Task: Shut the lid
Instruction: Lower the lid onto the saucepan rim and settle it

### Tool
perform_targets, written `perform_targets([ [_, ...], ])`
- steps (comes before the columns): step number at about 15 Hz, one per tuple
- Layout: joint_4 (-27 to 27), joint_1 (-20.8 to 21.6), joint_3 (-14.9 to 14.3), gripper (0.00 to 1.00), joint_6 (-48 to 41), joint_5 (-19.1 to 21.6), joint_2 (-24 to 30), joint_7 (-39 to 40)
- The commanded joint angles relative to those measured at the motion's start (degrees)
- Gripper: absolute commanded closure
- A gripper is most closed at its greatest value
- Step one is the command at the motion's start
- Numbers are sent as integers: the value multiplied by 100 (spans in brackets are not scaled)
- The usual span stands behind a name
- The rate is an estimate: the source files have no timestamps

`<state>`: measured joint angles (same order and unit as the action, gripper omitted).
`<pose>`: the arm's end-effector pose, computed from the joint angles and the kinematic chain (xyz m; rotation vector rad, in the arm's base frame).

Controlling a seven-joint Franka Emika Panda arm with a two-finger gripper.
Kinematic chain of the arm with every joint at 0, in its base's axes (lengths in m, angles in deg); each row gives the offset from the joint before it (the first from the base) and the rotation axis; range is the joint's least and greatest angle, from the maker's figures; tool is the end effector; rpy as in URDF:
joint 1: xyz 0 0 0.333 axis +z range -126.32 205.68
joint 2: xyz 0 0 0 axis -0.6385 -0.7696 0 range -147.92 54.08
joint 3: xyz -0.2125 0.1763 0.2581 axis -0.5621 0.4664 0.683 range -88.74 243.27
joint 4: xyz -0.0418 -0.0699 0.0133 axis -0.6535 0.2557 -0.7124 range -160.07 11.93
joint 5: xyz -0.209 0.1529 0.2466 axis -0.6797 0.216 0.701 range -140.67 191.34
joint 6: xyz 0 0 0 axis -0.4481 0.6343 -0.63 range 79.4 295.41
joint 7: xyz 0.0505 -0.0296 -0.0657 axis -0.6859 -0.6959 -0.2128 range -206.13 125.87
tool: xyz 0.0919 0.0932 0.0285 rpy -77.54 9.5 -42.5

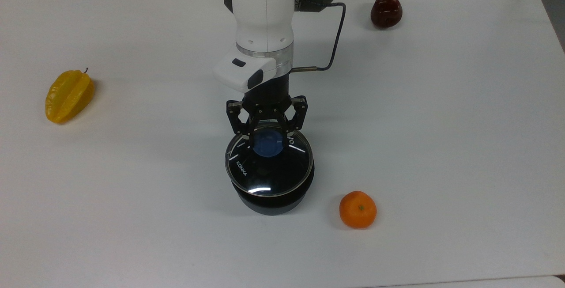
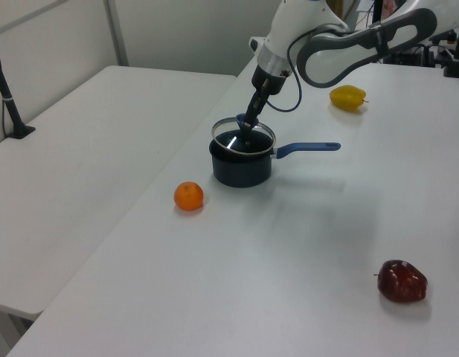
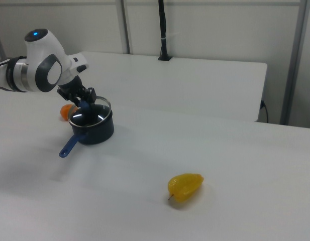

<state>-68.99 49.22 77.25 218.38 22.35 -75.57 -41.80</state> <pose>0.7310 0.1215 0.4760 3.0581 0.2579 0.6669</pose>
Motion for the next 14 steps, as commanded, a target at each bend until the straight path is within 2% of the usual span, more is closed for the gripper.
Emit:
perform_targets([
  [1,134,57,-51,59,115,-80,-123,-78],
  [14,143,83,-60,57,186,-88,-228,-43],
])
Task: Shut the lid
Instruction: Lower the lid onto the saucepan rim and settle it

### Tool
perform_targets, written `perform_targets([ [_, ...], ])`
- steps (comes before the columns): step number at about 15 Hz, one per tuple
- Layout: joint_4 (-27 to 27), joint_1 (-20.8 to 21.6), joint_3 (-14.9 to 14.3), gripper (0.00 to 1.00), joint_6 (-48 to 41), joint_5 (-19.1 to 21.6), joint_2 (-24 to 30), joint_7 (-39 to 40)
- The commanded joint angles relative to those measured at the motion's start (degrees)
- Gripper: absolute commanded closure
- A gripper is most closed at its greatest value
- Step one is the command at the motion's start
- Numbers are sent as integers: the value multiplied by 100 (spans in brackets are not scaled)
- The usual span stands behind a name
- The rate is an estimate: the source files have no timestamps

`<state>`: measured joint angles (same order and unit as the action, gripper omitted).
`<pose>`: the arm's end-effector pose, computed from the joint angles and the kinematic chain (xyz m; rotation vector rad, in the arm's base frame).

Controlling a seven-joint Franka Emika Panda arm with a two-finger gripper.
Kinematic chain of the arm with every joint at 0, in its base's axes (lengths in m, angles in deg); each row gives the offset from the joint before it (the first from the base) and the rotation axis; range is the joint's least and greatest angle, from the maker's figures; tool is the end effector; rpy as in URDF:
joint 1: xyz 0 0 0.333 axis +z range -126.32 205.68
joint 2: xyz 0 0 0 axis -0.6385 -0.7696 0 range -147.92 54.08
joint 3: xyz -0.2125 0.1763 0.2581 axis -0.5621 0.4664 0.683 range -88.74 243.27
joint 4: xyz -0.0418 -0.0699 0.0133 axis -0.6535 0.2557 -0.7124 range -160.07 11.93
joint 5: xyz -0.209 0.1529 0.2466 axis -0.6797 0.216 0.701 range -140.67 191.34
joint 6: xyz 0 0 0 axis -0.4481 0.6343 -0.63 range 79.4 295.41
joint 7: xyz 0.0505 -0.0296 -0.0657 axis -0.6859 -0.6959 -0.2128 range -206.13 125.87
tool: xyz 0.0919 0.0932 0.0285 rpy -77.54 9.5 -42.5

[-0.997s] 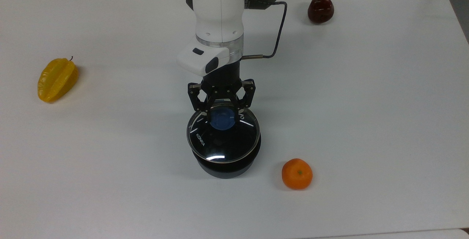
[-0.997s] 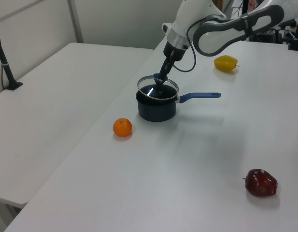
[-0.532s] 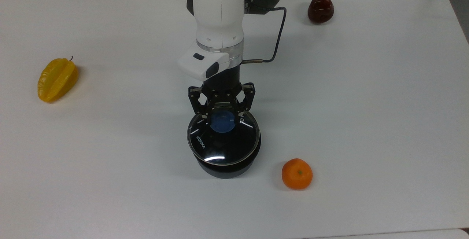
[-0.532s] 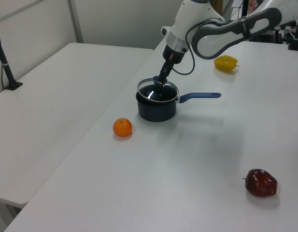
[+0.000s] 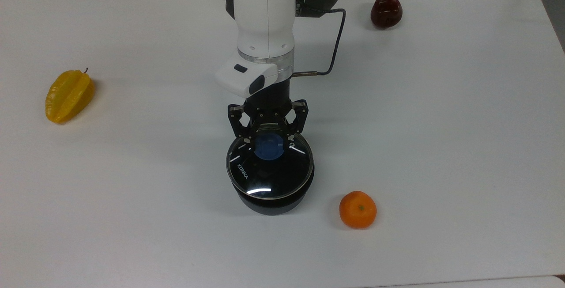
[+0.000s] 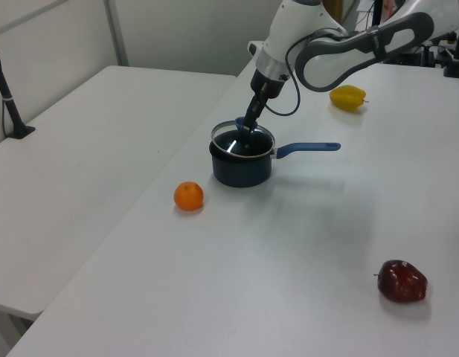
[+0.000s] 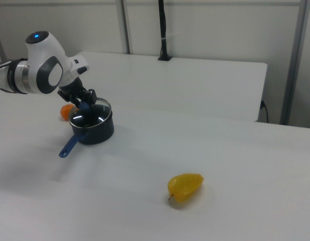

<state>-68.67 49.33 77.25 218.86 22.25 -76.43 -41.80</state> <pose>0.7343 0.1235 0.4687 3.0572 0.2630 0.6653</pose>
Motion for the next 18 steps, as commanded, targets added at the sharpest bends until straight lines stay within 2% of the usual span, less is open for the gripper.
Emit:
perform_targets([
  [1,110,64,-60,57,242,-78,-169,-44],
  [3,92,72,-60,57,506,-78,-178,-44],
  [14,101,81,-51,57,402,-25,-20,-114],
  [16,119,73,-51,57,-78,-43,68,-105],
  [18,119,72,-51,57,-178,-60,103,-105],
])
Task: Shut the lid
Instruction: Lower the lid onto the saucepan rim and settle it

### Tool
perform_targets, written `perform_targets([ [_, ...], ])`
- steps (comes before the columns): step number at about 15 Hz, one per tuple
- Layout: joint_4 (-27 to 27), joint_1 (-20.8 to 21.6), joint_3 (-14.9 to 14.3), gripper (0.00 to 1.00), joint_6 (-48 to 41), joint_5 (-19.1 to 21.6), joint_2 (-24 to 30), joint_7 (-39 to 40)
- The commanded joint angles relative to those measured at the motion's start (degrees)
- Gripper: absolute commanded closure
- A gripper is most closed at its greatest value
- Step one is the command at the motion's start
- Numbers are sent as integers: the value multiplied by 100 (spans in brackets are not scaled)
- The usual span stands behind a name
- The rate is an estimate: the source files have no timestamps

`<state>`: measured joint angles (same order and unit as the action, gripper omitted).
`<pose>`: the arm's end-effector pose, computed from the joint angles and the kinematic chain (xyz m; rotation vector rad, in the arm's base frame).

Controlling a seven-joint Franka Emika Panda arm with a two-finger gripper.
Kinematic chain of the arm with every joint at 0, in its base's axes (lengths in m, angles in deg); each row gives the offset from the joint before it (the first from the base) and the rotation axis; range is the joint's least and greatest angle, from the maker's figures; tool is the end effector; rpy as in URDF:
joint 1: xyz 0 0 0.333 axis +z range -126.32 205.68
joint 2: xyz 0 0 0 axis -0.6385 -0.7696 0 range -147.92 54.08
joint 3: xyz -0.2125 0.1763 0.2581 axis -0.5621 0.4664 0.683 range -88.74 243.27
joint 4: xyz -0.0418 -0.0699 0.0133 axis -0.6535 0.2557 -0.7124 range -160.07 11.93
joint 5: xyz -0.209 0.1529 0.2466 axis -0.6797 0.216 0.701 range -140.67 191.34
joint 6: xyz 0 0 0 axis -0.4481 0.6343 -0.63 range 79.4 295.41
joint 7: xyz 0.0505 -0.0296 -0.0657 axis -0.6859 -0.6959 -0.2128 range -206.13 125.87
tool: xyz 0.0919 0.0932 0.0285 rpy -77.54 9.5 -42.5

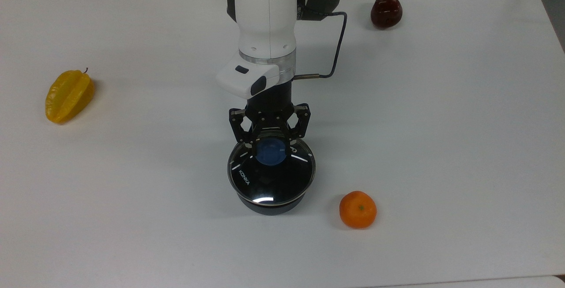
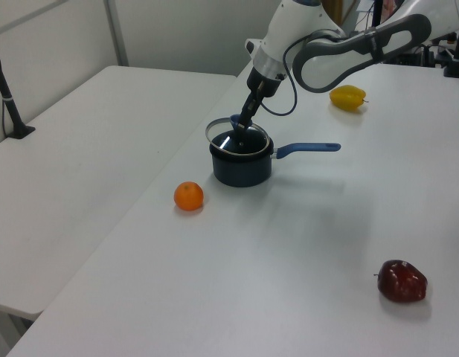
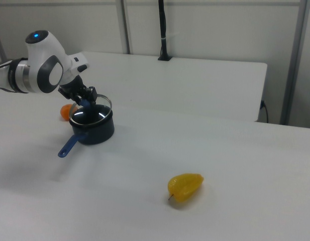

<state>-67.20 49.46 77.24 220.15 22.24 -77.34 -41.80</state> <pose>0.7418 0.1266 0.4724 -3.0458 -0.2661 -0.7145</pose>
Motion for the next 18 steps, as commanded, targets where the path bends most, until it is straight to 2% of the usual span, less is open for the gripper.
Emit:
perform_targets([
  [1,-37,59,-51,57,-299,-69,186,-105],
  [17,-90,86,-51,56,-246,-60,89,-88],
  [18,-90,86,-51,52,-246,-60,72,-96],
])
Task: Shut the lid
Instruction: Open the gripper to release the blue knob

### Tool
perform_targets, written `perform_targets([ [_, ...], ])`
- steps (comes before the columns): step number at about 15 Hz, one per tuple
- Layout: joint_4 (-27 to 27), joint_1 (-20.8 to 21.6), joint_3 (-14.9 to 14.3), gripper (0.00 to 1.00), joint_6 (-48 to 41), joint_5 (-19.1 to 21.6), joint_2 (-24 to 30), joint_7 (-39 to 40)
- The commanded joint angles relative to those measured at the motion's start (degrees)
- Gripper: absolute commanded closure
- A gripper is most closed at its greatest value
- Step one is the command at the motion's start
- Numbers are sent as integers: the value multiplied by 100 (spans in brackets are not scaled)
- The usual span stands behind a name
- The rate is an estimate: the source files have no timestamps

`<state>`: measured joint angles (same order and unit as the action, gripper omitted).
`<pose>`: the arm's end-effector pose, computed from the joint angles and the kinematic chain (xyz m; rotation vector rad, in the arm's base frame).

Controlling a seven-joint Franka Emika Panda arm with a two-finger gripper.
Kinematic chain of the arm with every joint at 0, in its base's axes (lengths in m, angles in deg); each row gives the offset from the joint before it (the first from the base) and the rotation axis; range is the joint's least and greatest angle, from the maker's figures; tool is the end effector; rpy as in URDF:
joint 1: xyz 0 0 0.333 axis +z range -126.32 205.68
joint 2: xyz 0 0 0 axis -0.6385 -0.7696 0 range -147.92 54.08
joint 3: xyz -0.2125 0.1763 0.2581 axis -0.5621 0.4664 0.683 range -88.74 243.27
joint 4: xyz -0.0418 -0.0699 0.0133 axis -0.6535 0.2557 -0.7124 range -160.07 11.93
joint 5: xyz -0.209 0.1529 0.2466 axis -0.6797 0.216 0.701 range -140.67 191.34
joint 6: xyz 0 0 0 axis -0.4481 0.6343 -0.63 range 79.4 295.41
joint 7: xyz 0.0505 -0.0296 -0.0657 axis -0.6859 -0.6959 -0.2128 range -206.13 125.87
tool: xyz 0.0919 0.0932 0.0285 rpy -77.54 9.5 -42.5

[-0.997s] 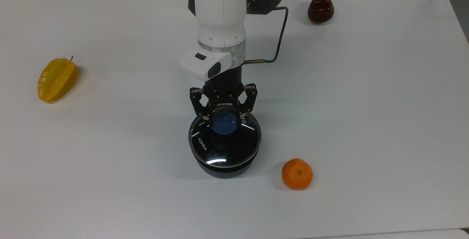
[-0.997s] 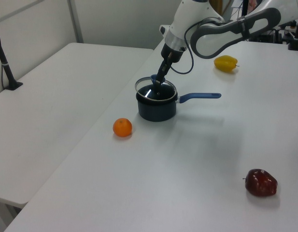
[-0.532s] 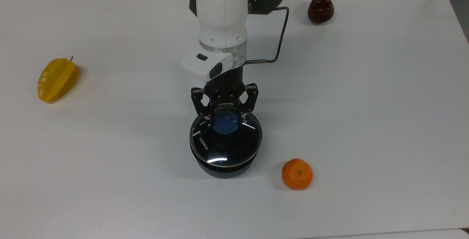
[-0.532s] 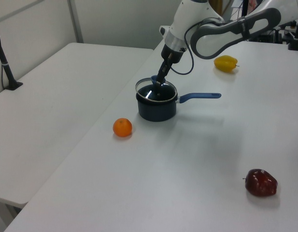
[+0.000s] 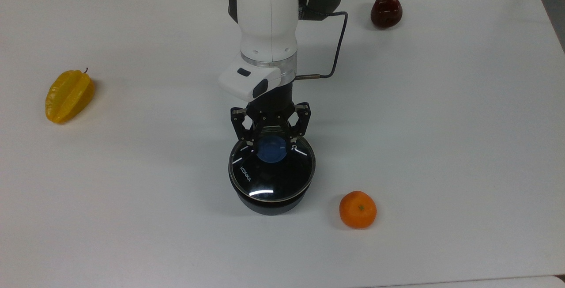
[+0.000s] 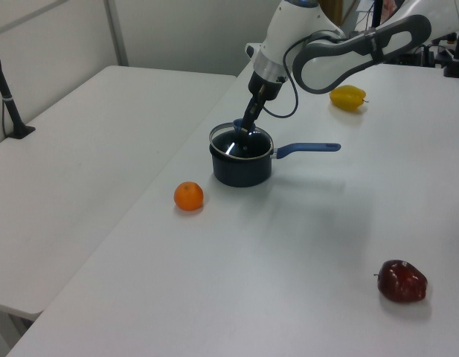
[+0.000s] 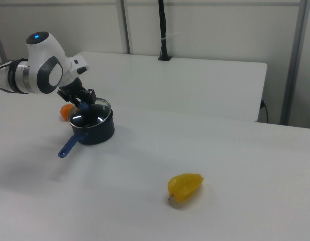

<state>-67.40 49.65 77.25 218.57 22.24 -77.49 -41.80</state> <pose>0.7390 0.1285 0.4649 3.0577 0.2715 0.6634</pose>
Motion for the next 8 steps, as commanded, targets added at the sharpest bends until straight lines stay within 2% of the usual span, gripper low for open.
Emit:
perform_targets([
  [1,-69,75,-51,45,-88,-60,61,-105],
  [3,-69,66,-51,29,-79,-77,43,-105],
  [6,-61,66,-51,27,-79,-77,-1,-96],
  [7,-61,66,-51,23,-79,-77,-10,-105],
  [8,-61,66,-51,9,-79,-69,-1,-105],
])
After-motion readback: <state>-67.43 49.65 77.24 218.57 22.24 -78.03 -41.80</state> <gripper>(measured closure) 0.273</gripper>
